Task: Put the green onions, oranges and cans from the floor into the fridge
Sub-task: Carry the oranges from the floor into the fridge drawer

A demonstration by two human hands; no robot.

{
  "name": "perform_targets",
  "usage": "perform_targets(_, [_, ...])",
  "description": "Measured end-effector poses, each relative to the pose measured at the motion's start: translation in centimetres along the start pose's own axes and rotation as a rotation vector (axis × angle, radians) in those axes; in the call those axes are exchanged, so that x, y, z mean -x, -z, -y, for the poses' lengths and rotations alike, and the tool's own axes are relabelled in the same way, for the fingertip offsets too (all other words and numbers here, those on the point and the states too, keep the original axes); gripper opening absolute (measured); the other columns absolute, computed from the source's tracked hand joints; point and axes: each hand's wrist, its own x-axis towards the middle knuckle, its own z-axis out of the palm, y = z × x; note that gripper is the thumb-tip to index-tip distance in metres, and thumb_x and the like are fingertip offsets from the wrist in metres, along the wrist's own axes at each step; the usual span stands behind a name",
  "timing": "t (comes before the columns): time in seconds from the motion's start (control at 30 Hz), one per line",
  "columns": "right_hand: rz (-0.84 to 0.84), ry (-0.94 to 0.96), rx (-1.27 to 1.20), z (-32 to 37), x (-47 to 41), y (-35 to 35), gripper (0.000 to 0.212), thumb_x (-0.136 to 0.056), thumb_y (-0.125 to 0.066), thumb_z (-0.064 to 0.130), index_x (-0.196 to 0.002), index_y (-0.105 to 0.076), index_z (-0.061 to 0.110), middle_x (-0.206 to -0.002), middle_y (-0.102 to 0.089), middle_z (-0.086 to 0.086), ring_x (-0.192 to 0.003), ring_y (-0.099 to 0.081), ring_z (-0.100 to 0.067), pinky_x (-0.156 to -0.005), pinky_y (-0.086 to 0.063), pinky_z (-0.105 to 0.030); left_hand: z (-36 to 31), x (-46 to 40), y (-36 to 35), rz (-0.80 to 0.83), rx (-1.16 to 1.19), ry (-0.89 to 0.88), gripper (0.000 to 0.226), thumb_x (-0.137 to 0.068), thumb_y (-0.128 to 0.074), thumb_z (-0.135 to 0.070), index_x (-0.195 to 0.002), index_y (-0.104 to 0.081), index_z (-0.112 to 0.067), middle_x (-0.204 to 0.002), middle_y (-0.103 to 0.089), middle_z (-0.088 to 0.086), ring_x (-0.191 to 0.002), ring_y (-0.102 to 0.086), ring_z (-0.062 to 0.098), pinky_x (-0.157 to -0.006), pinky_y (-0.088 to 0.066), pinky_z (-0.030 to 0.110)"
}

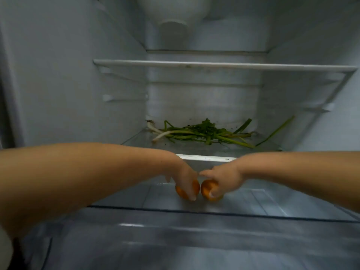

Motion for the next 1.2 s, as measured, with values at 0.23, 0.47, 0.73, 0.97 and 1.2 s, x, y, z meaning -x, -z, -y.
perform_targets(0.23, [-0.140, -0.047, -0.174, 2.5, 8.9, 3.1, 0.041, -0.099, -0.045, 0.030, -0.135, -0.047, 0.012, -0.123, -0.059, -0.011, -0.099, -0.062, -0.024, -0.074, -0.050, -0.032, -1.4, 10.5, 2.6, -0.183, 0.197, 0.010, 0.036, -0.096, -0.051, -0.022, -0.132, -0.050, -0.019, -0.112, -0.053, 0.002, -0.089, -0.056, 0.014, -0.068, -0.049, 0.028])
perform_targets(0.47, [-0.884, -0.077, 0.057, 5.4, 18.1, -1.1, 0.027, -0.095, -0.041, 0.029, -0.113, -0.058, 0.017, -0.112, -0.062, -0.011, -0.102, -0.057, -0.032, -0.072, -0.045, -0.035, -3.4, 20.4, -2.9, -0.913, 0.520, -0.107, 0.023, -0.095, -0.050, -0.022, -0.109, -0.066, -0.014, -0.091, -0.063, 0.000, -0.085, -0.058, 0.015, -0.066, -0.046, 0.024])
perform_targets(0.73, [-1.228, 0.171, 0.104, 11.5, 21.0, -10.4, 0.034, -0.087, -0.043, 0.029, -0.106, -0.065, 0.011, -0.098, -0.065, -0.010, -0.087, -0.062, -0.033, -0.068, -0.048, -0.037, -5.5, 27.8, -16.8, -1.329, 0.190, -0.108, 0.031, -0.089, -0.045, -0.028, -0.107, -0.065, -0.011, -0.103, -0.063, 0.008, -0.100, -0.060, 0.028, -0.080, -0.051, 0.041])
perform_targets(0.97, [-1.150, 0.385, 0.120, 24.5, 19.4, -17.0, 0.026, -0.077, -0.059, 0.021, -0.100, -0.067, 0.012, -0.093, -0.067, -0.008, -0.080, -0.065, -0.031, -0.063, -0.050, -0.035, -3.1, 35.1, -32.9, -1.262, 0.126, 0.029, 0.027, -0.083, -0.046, -0.023, -0.096, -0.067, -0.012, -0.091, -0.063, 0.007, -0.082, -0.061, 0.027, -0.061, -0.052, 0.035])
perform_targets(1.2, [-0.893, 0.657, 0.069, 45.4, 21.1, -25.1, 0.031, -0.074, -0.046, 0.027, -0.093, -0.069, 0.018, -0.090, -0.069, -0.004, -0.077, -0.067, -0.027, -0.064, -0.050, -0.032, 1.1, 50.4, -53.4, -1.000, 0.231, 0.364, 0.033, -0.086, -0.040, -0.027, -0.099, -0.068, -0.015, -0.094, -0.065, 0.003, -0.084, -0.064, 0.025, -0.059, -0.048, 0.030])
